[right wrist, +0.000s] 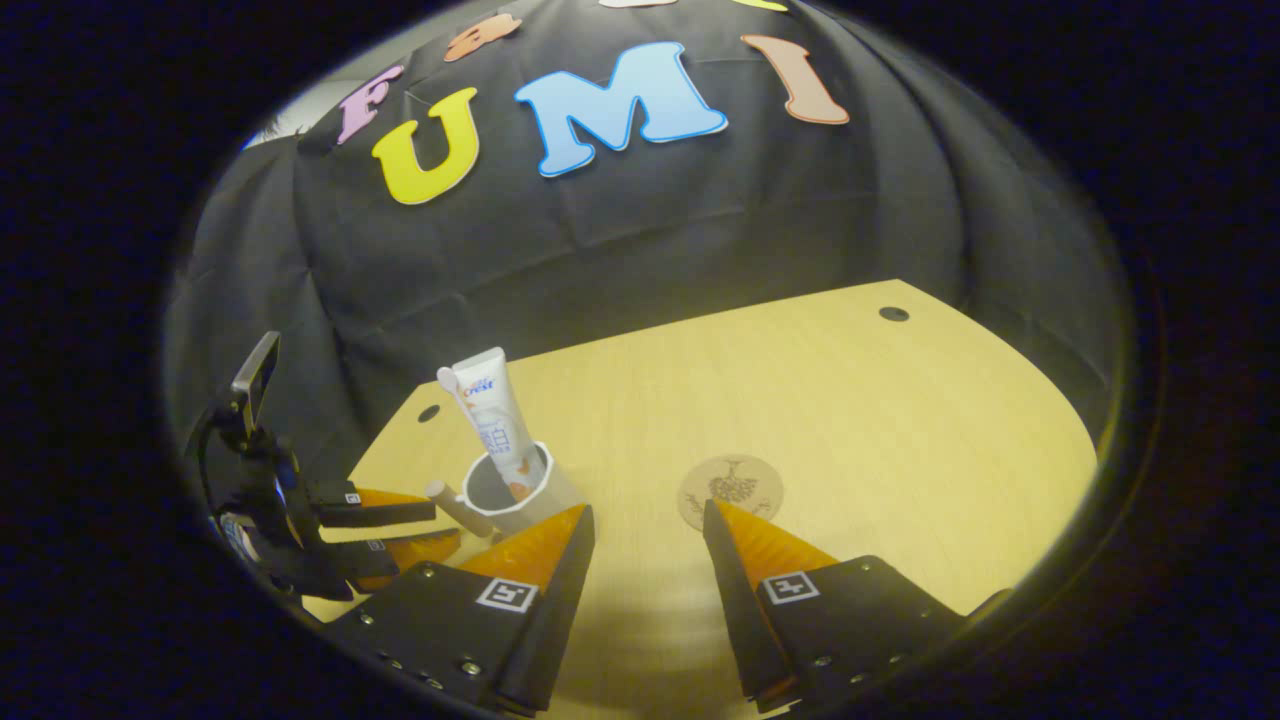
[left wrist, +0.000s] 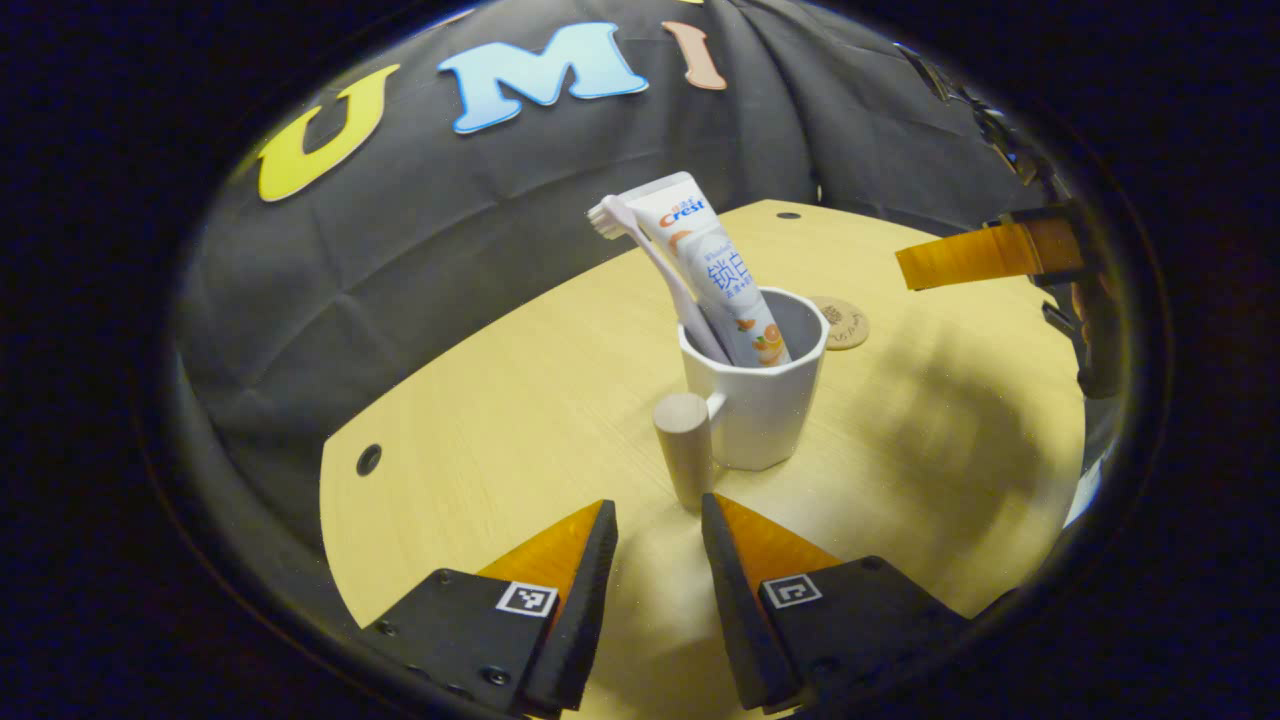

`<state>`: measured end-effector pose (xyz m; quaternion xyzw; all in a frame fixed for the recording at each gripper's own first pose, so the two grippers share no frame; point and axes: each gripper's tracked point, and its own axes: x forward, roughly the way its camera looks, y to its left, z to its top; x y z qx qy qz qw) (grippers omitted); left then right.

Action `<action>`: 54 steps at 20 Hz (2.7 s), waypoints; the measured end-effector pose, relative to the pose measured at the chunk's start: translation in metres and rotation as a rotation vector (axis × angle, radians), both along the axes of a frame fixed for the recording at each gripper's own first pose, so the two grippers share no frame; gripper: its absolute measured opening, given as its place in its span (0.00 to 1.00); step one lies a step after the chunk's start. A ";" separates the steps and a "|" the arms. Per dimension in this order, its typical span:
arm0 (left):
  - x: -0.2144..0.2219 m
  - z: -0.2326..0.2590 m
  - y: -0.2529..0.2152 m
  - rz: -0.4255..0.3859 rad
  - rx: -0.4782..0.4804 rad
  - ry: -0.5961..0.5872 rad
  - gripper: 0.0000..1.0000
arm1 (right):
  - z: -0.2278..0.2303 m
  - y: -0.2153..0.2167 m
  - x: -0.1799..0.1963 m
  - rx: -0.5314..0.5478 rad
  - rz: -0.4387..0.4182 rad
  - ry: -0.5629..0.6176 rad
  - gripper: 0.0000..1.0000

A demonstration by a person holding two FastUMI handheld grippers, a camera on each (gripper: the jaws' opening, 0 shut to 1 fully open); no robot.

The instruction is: Put the toothbrush and toothpaste on the desktop into the cup, then pick up the cup and place it on the coaster on the desktop.

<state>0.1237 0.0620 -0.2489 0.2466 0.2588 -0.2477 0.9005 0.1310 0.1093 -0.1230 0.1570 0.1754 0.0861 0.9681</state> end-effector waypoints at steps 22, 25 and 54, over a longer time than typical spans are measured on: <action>0.022 -0.014 -0.047 -0.336 0.243 0.208 0.51 | -0.034 -0.047 0.002 0.132 -0.105 0.153 0.66; 0.022 -0.006 -0.047 -0.316 0.213 0.211 0.36 | -0.036 -0.054 0.003 0.132 -0.111 0.158 0.66; 0.058 0.041 -0.171 -0.385 0.134 0.151 0.17 | -0.052 -0.143 -0.010 0.186 -0.208 0.188 0.66</action>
